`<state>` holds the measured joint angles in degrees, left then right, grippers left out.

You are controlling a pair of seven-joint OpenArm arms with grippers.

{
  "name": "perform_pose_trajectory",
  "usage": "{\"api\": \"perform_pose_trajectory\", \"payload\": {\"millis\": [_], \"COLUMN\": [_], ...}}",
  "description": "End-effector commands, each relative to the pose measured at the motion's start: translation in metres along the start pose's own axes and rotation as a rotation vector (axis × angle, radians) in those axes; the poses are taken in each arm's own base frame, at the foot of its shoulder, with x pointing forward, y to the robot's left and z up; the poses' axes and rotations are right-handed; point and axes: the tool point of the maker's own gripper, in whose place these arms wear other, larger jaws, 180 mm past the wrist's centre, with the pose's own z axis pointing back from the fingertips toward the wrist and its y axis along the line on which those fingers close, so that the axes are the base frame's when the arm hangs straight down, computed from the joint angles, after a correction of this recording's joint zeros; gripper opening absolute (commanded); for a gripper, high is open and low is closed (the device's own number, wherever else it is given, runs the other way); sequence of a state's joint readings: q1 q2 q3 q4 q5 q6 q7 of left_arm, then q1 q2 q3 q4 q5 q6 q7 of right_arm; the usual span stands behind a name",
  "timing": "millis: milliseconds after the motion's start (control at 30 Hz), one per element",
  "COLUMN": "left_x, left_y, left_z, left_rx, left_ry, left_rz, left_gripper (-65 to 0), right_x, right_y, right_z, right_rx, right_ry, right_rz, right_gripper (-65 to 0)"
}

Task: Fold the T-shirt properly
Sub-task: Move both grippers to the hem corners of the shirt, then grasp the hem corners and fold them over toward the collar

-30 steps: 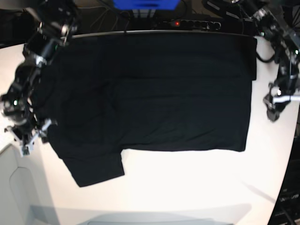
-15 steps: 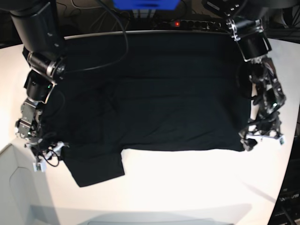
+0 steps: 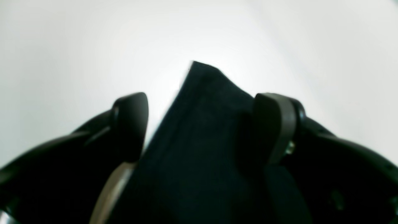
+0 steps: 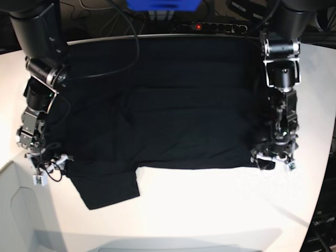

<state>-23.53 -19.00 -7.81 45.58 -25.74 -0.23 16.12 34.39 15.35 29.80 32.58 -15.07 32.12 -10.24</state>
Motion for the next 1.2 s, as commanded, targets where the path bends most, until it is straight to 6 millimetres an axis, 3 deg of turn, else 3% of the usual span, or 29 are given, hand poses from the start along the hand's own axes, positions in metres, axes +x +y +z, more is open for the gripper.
{"api": "perform_pose_trajectory", "payload": {"millis": [0,133,300,467,533,667,867,1000,1167], "left_x": [0.03,0.025,0.02,0.001,-0.007,-0.009,-0.009,-0.012,0.014], "left_y": [-0.001,0.001,0.002,0.011,0.015,0.014,0.015,0.017,0.0], "left_z": [-0.003,-0.009,-0.01,-0.012,-0.013,-0.013,-0.013,-0.009,0.008], "left_rx": [-0.002,0.011,0.015,0.037,0.047,0.046,0.047,0.045,-0.011], "left_ry": [-0.062,-0.033,-0.02,0.026,0.046,0.05,0.051,0.049,-0.054], "left_rz": [-0.002,0.009,0.012,0.016,0.019,0.021,0.02,0.018,-0.022], "left_gripper": [-14.6,-14.6,-14.8,-15.7,-22.0,-43.5,-65.0,-64.9,-65.0], "right_x": [0.015,-0.006,-0.016,-0.021,-0.022,-0.022,-0.02,-0.002,0.026], "right_y": [-0.002,0.004,0.006,0.006,0.009,0.017,0.015,0.011,0.011], "right_z": [0.0,-0.003,-0.004,-0.003,-0.004,-0.006,-0.005,-0.002,0.007], "right_rx": [-0.006,0.01,0.016,0.018,0.025,0.043,0.04,0.026,0.008], "right_ry": [-0.041,0.003,0.022,0.03,0.037,0.052,0.046,0.002,-0.089], "right_rz": [-0.008,-0.026,-0.034,-0.033,-0.018,0.038,0.036,0.056,0.079], "right_gripper": [-29.5,-29.8,-31.0,-43.8,-51.4,-65.0,-65.0,-65.0,-65.0]}}
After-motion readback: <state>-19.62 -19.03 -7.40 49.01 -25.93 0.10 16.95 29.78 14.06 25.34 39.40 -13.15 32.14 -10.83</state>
